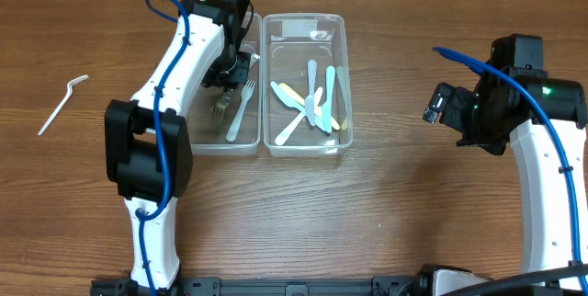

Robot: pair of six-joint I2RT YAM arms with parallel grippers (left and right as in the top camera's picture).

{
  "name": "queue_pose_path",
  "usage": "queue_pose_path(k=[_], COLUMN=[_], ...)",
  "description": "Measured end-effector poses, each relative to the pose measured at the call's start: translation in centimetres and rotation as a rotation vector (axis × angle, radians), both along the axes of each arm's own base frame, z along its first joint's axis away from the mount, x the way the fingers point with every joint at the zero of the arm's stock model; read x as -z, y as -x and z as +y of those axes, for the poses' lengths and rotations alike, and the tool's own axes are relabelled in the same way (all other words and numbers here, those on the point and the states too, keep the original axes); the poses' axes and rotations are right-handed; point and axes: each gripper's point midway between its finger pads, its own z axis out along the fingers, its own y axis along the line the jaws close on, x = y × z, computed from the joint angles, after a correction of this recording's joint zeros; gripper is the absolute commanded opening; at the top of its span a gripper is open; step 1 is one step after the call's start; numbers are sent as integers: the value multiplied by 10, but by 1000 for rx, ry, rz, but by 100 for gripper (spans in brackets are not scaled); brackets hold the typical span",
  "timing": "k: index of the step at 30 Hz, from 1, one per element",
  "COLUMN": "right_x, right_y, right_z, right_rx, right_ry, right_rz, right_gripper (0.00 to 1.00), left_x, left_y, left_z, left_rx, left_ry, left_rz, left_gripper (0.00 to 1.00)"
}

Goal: Pack container
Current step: 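Carry the metal fork into the left container and release, then move the left gripper to the white plastic fork and grasp it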

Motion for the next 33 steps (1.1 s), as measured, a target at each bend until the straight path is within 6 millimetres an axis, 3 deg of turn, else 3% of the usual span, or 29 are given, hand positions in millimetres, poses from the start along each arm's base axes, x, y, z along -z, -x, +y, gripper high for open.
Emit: queue_pose_path(k=[5, 7, 10, 12, 15, 18, 21, 25, 29, 30, 31, 33], right_x=[0, 0, 0, 0, 0, 0, 0, 0, 0, 0, 0, 0], right_y=[0, 0, 0, 0, 0, 0, 0, 0, 0, 0, 0, 0], right_z=[0, 0, 0, 0, 0, 0, 0, 0, 0, 0, 0, 0], right_rx=[0, 0, 0, 1, 0, 0, 0, 0, 0, 0, 0, 0], right_ry=[0, 0, 0, 0, 0, 0, 0, 0, 1, 0, 0, 0], right_rz=[0, 1, 2, 2, 2, 1, 0, 0, 0, 0, 0, 0], right_gripper=[100, 100, 100, 100, 100, 100, 100, 100, 100, 100, 100, 100], left_x=[-28, -54, -104, -146, -199, -223, -213, -169, -106, -102, -71, -42], left_y=[-1, -7, -15, -16, -2, 22, 44, 50, 40, 39, 32, 27], left_z=[5, 14, 39, 73, 147, 224, 285, 335, 358, 358, 360, 355], left_rx=[49, 41, -5, -72, -217, -351, -451, -492, -471, -469, -443, -410], left_ry=[-18, -26, -23, -21, -55, -122, -168, -147, -60, -52, -1, 52], left_rz=[-29, -86, -209, -320, -453, -497, -460, -370, -269, -265, -219, -170], left_gripper=[70, 96, 100, 100, 100, 100, 100, 100, 100, 100, 100, 100])
